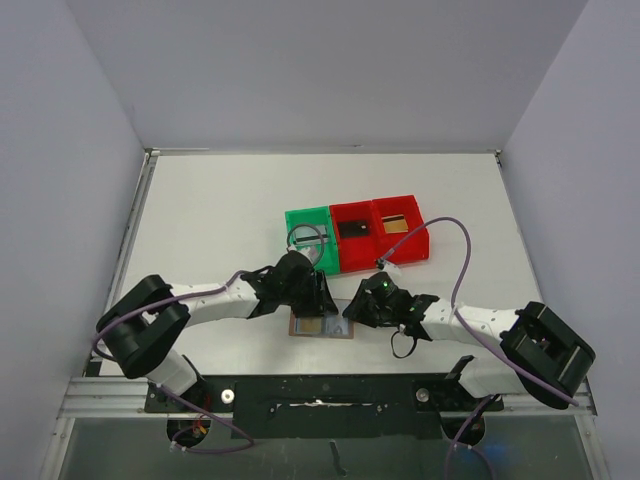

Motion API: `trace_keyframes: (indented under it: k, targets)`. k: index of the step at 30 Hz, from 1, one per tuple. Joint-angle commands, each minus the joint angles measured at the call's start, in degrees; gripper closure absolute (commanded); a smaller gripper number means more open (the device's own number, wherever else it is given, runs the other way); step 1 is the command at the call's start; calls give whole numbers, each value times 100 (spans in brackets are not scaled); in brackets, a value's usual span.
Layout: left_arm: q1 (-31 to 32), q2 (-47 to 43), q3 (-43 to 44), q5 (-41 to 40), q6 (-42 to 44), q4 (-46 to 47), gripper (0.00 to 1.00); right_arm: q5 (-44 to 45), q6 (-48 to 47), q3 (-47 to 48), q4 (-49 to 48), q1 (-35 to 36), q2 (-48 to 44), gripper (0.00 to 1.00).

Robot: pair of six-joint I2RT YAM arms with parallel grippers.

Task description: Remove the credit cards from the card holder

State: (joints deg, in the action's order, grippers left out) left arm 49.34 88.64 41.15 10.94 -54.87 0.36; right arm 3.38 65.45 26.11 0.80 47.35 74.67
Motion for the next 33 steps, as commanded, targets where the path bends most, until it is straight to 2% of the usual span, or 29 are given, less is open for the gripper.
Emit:
trace_keyframes:
  k: [1, 11, 19, 24, 30, 33]
  targets:
    - [65, 109, 347, -343, 51, -197, 55, 40, 2, -172, 76, 21, 135, 77]
    - [118, 336, 409, -641, 18, -660, 63, -207, 80, -395, -292, -174, 33, 79]
    - [134, 345, 223, -786, -132, -633, 70, -400, 63, -519, -551, -262, -14, 80]
    - [137, 348, 50, -691, -284, -340, 75, -475, -43, -422, -542, -263, 108, 81]
    - [142, 330, -286, -256, -544, 672, 82, -587, -139, -332, -609, -246, 284, 81]
    - [131, 347, -236, -271, -543, 590, 85, -610, -178, -301, -615, -216, 334, 81]
